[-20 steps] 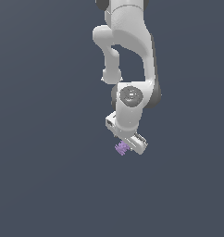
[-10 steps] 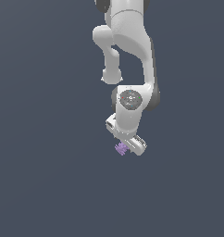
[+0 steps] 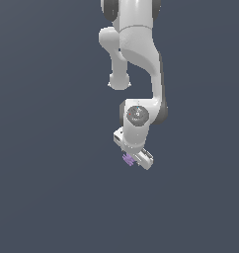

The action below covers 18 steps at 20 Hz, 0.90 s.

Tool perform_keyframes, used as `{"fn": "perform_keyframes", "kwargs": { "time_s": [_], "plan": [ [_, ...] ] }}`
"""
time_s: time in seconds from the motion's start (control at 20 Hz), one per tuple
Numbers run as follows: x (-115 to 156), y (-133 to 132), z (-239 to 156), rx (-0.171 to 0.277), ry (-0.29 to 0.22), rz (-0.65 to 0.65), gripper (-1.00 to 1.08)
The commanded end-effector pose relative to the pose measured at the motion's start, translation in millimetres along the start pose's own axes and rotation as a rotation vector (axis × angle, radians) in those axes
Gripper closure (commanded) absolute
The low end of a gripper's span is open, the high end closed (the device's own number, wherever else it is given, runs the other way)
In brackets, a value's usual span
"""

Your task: Pick up the object and move it to a goal position.

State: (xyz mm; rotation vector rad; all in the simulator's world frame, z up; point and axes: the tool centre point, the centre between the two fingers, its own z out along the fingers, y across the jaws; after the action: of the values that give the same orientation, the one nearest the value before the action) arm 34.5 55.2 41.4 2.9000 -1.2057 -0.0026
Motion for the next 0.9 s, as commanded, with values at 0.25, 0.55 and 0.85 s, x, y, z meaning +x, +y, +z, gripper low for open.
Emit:
{"fn": "perform_keyframes", "kwargs": {
  "time_s": [0.25, 0.55, 0.85],
  "plan": [
    [0.6, -0.8, 0.4, 0.001, 0.001, 0.0, 1.08],
    [0.7, -0.7, 0.0, 0.001, 0.001, 0.0, 1.08],
    [2.7, 2.0, -14.5, 0.002, 0.001, 0.001, 1.08]
  ]
}}
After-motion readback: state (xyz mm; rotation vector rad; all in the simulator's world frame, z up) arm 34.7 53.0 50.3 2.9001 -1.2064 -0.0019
